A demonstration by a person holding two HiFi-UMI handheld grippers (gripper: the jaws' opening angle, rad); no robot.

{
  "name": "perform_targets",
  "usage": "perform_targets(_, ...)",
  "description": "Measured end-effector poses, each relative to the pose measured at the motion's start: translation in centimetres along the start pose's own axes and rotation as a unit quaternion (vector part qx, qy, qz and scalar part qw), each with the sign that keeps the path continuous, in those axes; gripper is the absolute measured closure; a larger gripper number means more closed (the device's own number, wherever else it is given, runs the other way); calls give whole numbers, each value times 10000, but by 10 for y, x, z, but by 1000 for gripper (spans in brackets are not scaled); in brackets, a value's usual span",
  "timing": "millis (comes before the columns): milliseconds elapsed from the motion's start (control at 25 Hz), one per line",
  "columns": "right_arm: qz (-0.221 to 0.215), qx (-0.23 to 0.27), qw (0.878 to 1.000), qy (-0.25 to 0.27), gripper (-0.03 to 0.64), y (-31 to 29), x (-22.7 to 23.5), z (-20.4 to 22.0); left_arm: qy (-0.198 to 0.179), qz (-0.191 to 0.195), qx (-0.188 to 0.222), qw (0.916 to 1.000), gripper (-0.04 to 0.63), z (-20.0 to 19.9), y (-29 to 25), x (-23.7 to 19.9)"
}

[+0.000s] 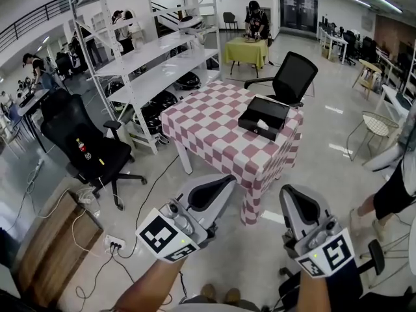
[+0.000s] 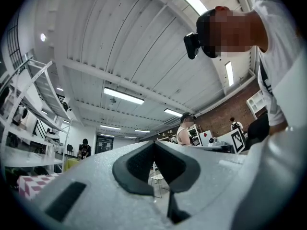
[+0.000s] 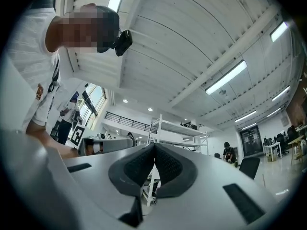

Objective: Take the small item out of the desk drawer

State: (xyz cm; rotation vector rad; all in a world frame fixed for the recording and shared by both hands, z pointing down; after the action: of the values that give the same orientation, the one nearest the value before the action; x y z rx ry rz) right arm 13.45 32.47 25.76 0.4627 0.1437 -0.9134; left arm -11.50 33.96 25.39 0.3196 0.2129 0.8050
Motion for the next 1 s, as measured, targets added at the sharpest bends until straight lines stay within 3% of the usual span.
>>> perform_targets(680, -183, 111, 9997, -108, 606, 13, 37, 11, -147, -216, -204, 9995, 581, 20, -42, 17)
perform_targets(1000, -238, -43, 9997, -75, 606, -4, 55, 27, -75, -304, -94, 9995, 581, 29, -53, -11)
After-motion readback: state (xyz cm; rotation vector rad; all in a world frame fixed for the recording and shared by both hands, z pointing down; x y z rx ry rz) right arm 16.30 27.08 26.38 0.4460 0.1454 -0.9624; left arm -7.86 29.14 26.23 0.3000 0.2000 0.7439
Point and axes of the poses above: the fingertips, and each gripper's own axes: y backward along the fingers, x to its right, z out of its underside, the point moved 10 cm from there along y, backward along the fingers, and after that the axes turned 10 degrees about y, right-handed, at the moved point
